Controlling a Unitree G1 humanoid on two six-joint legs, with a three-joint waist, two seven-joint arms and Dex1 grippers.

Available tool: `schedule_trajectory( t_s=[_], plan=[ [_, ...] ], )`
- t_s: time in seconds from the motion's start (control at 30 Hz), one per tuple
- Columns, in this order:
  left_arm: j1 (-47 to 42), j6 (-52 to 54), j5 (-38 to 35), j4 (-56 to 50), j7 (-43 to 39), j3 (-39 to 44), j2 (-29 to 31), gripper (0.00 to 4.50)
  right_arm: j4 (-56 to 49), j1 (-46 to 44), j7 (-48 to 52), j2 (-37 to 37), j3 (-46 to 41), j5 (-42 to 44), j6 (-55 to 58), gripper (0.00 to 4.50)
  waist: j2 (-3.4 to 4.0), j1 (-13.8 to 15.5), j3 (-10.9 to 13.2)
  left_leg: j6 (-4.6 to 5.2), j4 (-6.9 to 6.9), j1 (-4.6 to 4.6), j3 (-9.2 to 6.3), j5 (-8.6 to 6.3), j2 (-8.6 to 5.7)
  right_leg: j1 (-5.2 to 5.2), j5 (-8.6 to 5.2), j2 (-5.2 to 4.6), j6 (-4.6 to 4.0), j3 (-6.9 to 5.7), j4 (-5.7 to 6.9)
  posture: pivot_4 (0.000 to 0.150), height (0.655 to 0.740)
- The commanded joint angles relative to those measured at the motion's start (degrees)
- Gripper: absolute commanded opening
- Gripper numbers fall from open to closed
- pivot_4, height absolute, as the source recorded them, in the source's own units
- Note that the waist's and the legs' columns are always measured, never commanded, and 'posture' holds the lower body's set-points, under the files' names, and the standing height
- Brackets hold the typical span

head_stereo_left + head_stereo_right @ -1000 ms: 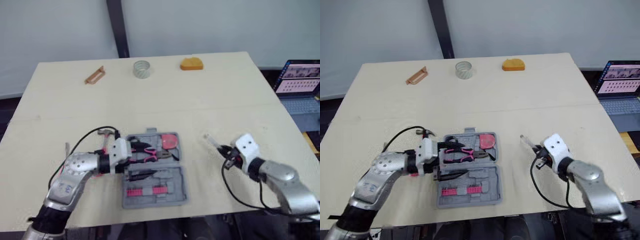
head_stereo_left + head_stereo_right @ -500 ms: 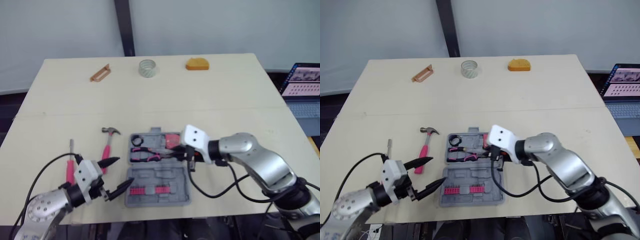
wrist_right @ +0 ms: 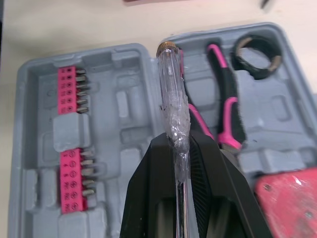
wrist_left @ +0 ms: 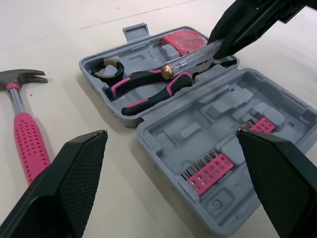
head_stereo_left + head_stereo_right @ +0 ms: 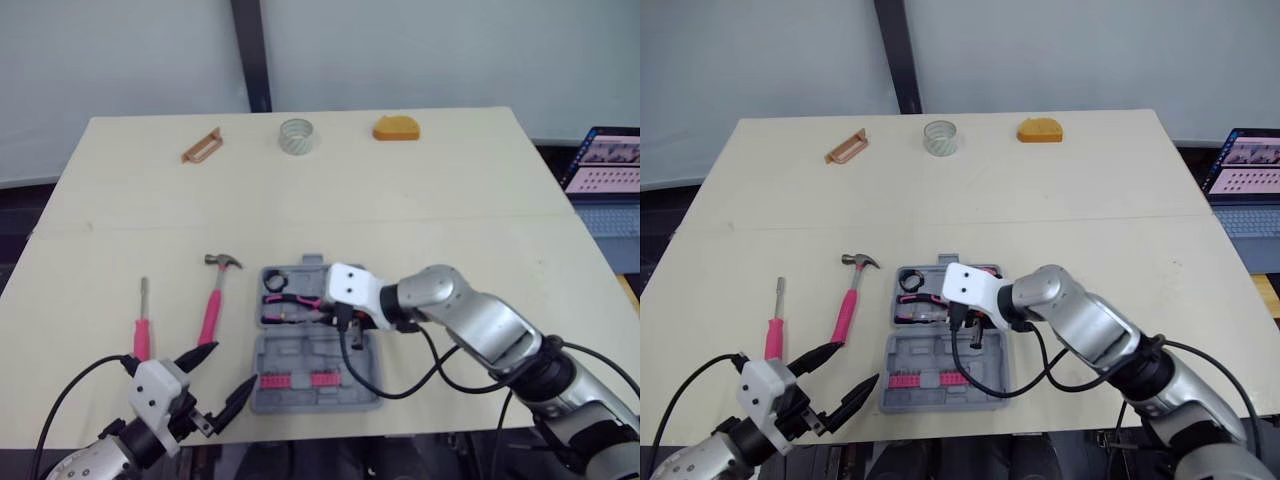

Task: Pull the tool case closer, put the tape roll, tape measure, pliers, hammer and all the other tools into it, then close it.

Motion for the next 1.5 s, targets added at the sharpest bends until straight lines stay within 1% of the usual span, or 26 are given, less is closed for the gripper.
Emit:
schedule_trajectory(
  t_s=[0.03, 0.17, 0.23, 0.4, 0.9, 1.5],
  plan=[
    [1.49, -2.34, 0.18, -1.86, 0.07, -0.13, -0.42, 4.5, -0.46, -0.7, 1.04, 1.12, 1.47, -1.19, -1.4, 0.01, 0.0, -0.01, 0.0, 0.0, 0.0, -0.02, 0.0, 0.0, 0.0, -0.02, 0.0, 0.0, 0.0, 0.0, 0.0, 0.15, 0.74],
    [1.81, -3.24, 0.41, -1.11, 0.09, -0.33, -0.39, 4.5, 0.04, -0.17, 0.67, 2.3, 2.3, -1.85, -0.91, 0.01, 0.0, -0.4, 0.0, 0.0, 0.03, -0.19, -0.01, 0.0, 0.0, -0.17, 0.0, 0.0, 0.0, 0.0, 0.01, 0.15, 0.74],
    [1.94, -3.55, 0.74, -0.92, 0.15, -0.98, -0.43, 4.5, 0.6, -0.01, 0.47, 2.86, 2.96, -2.43, -1.14, 0.01, 0.0, -0.54, 0.0, 0.0, 0.09, -0.42, -0.01, 0.0, 0.0, -0.42, 0.01, 0.0, -0.02, 0.01, 0.09, 0.15, 0.74],
    [1.05, -3.6, 0.85, -0.03, 0.61, -1.45, -0.41, 4.5, 1.83, 0.27, 0.51, 3.55, 5.31, -4.63, -1.8, 0.01, 0.0, -0.73, 0.0, 0.0, 0.08, -0.56, 0.16, 0.0, 0.0, -0.76, 0.01, 0.0, -0.02, 0.07, 0.28, 0.15, 0.74],
    [0.7, -3.59, 0.87, 0.49, 1.72, -1.57, -0.78, 4.5, 3.29, -0.88, 2.01, 5.86, 8.5, -8.15, -2.95, 0.01, 0.0, -0.76, -0.01, 0.0, 0.08, -0.56, 0.23, 0.0, 0.01, -0.8, 0.01, 0.0, -0.02, 0.11, 0.32, 0.15, 0.74],
    [0.44, -3.41, 1.33, 0.08, 2.51, -2.21, -1.02, 4.5, 3.01, -0.8, 2.26, 7.74, 9.37, -10.17, -1.63, 0.01, -0.01, -0.76, -0.01, 0.0, 0.08, -0.56, 0.24, 0.0, 0.01, -0.81, 0.01, 0.0, -0.02, 0.12, 0.34, 0.15, 0.74]
  ],
)
